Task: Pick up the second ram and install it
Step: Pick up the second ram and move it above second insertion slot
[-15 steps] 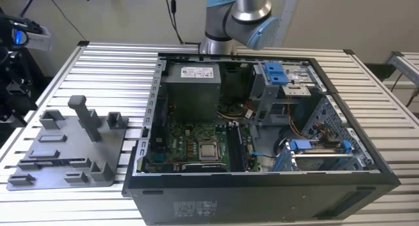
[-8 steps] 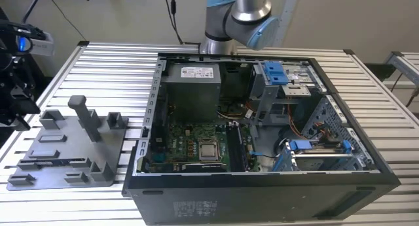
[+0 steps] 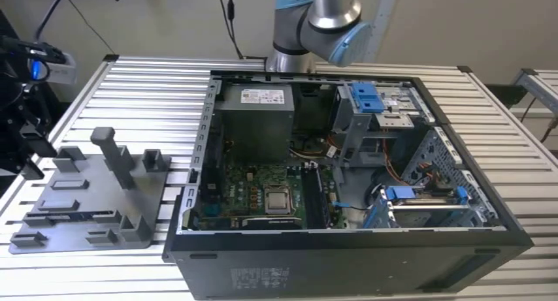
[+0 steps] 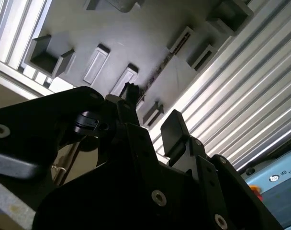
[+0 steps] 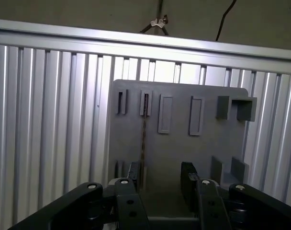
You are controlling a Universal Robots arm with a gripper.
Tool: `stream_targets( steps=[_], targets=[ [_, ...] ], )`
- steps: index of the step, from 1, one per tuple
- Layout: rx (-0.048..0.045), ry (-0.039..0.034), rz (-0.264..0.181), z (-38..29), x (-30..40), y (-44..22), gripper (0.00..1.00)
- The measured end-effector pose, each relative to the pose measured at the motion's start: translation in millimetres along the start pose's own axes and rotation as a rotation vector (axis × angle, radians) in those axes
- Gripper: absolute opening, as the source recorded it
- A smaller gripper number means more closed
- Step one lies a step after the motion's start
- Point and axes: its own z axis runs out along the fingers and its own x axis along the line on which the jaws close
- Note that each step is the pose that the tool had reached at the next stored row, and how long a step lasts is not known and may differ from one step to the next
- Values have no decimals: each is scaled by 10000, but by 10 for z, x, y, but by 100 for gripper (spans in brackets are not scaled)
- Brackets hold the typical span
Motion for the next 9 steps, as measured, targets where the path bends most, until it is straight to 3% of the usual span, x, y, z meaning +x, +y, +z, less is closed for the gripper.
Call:
stream_targets(
  steps=[2, 9],
  targets=[
    [-59, -5, 21, 21, 1, 1, 48],
    [-61, -5, 21, 125, 3, 7, 48]
  ],
)
